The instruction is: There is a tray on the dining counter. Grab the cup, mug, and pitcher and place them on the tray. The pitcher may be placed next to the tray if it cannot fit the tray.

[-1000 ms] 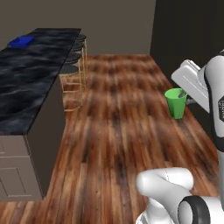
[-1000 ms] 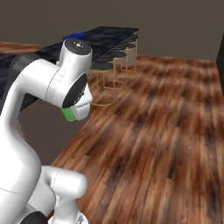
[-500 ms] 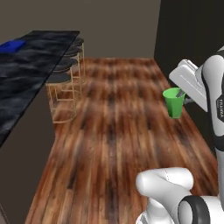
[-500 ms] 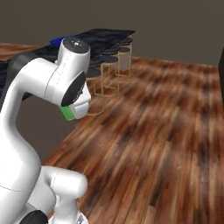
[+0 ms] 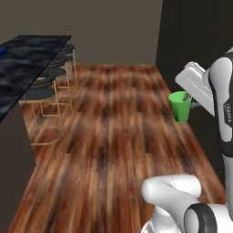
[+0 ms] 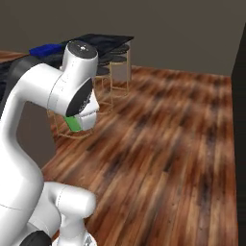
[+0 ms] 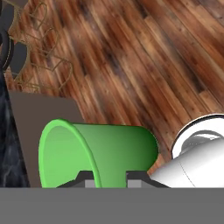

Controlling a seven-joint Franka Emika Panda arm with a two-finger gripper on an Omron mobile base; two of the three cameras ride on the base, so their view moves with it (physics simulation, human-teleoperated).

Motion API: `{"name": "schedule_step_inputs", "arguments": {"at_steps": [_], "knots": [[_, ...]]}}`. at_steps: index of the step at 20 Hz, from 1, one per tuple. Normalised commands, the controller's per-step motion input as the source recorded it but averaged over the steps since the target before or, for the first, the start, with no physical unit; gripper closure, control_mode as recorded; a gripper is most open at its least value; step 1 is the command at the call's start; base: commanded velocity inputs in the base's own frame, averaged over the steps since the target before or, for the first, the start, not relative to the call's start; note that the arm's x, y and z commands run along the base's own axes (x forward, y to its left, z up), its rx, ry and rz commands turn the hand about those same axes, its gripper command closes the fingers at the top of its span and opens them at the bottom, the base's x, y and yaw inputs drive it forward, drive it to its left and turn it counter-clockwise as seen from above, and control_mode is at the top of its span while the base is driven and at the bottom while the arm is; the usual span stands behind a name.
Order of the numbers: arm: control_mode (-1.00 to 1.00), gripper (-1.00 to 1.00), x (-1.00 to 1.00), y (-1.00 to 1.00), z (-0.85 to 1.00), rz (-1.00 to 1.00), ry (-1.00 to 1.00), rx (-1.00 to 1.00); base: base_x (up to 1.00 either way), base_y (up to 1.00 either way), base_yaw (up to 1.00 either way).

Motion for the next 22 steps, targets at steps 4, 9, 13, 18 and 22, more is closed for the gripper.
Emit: {"name": "schedule_step_inputs", "arguments": {"at_steps": [4,9,13,18,22], "knots": [[1.00,1.00,0.00,0.00,0.00,0.00,0.00,0.00,1.00,-0.72,-0.04],[1.00,1.00,0.00,0.00,0.00,0.00,0.00,0.00,1.00,-0.58,-0.03],[1.00,1.00,0.00,0.00,0.00,0.00,0.00,0.00,1.00,-0.55,-0.02],[1.00,1.00,0.00,0.00,0.00,0.00,0.00,0.00,1.00,-0.53,0.00],[1.00,1.00,0.00,0.00,0.00,0.00,0.00,0.00,1.00,-0.55,0.00]]}}
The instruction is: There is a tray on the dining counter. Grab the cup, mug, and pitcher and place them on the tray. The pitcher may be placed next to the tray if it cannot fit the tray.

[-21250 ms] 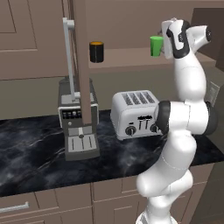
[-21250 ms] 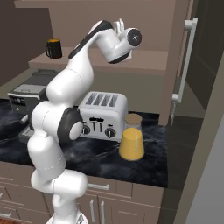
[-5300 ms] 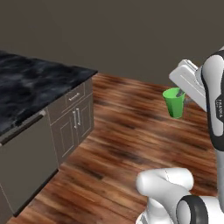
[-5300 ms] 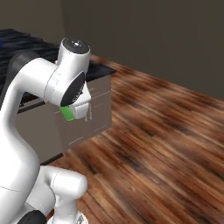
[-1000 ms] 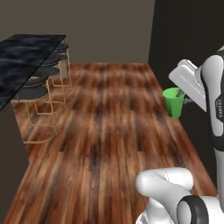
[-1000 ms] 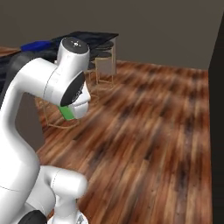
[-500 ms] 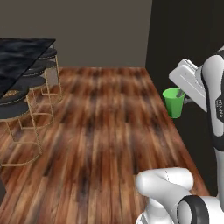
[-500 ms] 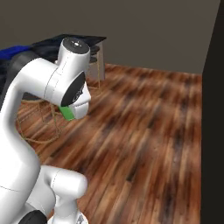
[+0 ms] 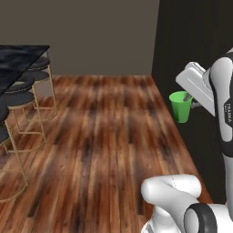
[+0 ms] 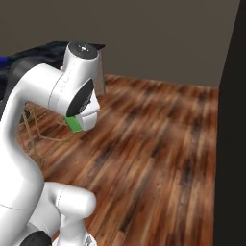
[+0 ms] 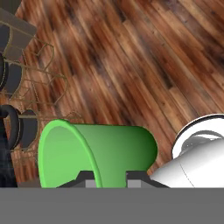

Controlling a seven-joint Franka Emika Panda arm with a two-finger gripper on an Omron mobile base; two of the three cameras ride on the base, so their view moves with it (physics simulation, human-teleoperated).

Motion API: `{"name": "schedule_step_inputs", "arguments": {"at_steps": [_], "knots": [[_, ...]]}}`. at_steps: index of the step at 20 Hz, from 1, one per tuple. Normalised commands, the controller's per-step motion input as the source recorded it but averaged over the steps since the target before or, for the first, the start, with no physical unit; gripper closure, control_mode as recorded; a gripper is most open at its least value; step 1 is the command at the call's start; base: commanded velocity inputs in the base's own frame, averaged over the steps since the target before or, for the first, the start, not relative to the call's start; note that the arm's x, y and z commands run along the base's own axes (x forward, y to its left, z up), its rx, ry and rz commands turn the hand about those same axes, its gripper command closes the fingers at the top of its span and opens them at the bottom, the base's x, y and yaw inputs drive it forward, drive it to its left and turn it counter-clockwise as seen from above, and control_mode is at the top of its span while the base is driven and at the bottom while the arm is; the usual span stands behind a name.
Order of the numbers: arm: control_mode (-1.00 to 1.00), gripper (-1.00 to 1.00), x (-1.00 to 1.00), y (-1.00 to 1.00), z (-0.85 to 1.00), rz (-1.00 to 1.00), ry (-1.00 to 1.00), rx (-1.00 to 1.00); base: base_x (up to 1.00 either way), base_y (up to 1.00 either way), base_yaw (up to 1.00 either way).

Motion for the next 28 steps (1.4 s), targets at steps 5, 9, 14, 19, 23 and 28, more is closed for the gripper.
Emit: {"name": "schedule_step_inputs", "arguments": {"at_steps": [5,9,14,19,23,28], "knots": [[1.00,1.00,0.00,0.00,0.00,0.00,0.00,0.00,1.00,-0.59,0.00],[1.00,1.00,0.00,0.00,0.00,0.00,0.00,0.00,1.00,-0.60,0.00],[1.00,1.00,0.00,0.00,0.00,0.00,0.00,0.00,1.00,-0.43,0.00],[1.00,1.00,0.00,0.00,0.00,0.00,0.00,0.00,1.00,-0.22,0.00],[1.00,1.00,0.00,0.00,0.00,0.00,0.00,0.00,1.00,-0.07,0.00],[1.00,1.00,0.00,0.00,0.00,0.00,0.00,0.00,1.00,-0.04,0.01]]}}
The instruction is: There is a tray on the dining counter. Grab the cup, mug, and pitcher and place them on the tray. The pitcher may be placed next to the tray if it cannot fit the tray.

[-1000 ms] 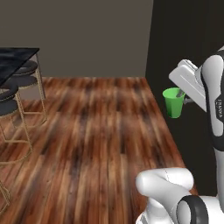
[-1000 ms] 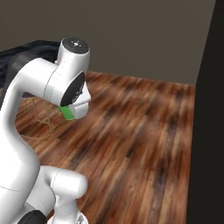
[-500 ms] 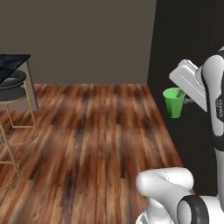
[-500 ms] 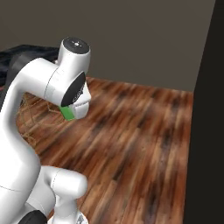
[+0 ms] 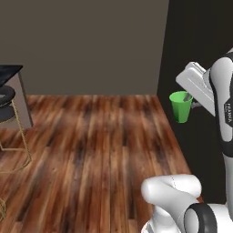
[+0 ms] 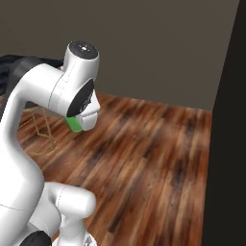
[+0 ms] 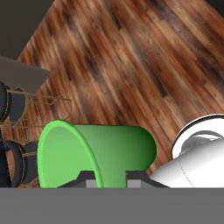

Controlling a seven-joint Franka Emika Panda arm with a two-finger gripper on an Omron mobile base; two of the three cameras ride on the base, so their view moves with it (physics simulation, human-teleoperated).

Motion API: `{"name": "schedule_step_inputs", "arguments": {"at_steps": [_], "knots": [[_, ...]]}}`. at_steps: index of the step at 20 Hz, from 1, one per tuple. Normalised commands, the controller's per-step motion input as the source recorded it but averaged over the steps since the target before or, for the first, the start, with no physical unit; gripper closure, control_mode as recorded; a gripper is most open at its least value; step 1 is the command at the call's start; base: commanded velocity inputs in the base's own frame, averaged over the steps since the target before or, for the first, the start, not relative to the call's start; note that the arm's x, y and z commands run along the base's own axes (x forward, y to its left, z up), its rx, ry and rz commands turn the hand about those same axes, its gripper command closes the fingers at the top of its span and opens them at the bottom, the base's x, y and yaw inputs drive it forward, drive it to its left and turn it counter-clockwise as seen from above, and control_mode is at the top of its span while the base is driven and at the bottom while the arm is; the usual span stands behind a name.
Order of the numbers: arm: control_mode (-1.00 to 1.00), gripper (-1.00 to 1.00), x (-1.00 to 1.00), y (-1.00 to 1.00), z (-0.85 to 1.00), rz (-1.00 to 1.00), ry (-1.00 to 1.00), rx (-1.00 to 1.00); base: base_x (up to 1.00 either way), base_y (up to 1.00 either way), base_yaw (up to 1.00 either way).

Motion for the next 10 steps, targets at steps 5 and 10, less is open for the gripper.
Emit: {"name": "schedule_step_inputs", "arguments": {"at_steps": [5,10], "knots": [[1.00,1.00,0.00,0.00,0.00,0.00,0.00,0.00,1.00,-0.08,0.04],[1.00,1.00,0.00,0.00,0.00,0.00,0.00,0.00,1.00,-0.09,0.05]]}}
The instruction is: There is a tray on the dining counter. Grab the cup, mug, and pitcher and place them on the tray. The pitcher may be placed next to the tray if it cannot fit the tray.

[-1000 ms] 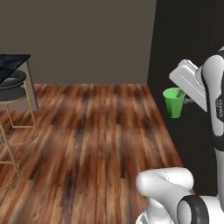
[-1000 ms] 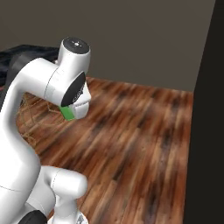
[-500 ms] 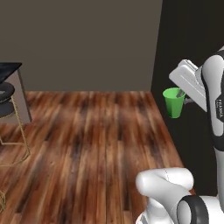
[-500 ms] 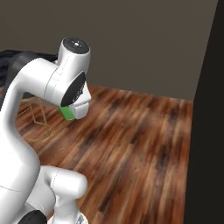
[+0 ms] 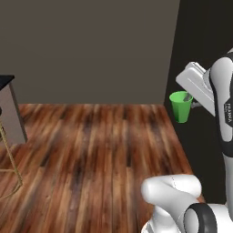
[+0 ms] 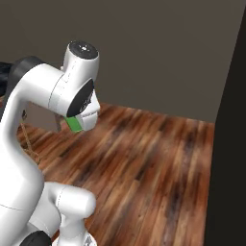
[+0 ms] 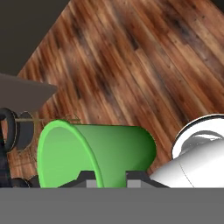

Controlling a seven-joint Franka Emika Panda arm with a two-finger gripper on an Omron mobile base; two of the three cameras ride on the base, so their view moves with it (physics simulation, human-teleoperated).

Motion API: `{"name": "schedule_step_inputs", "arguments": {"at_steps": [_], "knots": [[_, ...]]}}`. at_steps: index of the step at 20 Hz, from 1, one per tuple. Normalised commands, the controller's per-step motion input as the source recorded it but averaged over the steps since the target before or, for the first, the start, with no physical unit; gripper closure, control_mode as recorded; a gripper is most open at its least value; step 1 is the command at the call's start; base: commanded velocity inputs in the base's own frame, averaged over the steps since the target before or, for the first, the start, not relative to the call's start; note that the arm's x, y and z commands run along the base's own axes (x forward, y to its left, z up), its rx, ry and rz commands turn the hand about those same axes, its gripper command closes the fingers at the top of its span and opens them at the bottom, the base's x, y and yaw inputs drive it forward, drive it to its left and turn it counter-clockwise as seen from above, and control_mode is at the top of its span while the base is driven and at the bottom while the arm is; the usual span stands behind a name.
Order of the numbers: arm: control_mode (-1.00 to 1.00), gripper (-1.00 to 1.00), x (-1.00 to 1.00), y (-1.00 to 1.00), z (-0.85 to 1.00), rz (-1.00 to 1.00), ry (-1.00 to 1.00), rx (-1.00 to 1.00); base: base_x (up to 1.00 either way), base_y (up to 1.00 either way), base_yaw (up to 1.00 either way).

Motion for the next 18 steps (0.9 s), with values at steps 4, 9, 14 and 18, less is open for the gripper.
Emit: {"name": "schedule_step_inputs", "arguments": {"at_steps": [4,9,14,18], "knots": [[1.00,1.00,0.00,0.00,0.00,0.00,0.00,0.00,1.00,-0.10,0.06],[1.00,1.00,0.00,0.00,0.00,0.00,0.00,0.00,1.00,-0.12,0.11],[1.00,1.00,0.00,0.00,0.00,0.00,0.00,0.00,1.00,-0.21,0.22],[1.00,1.00,0.00,0.00,0.00,0.00,0.00,0.00,1.00,-0.37,0.32]]}}
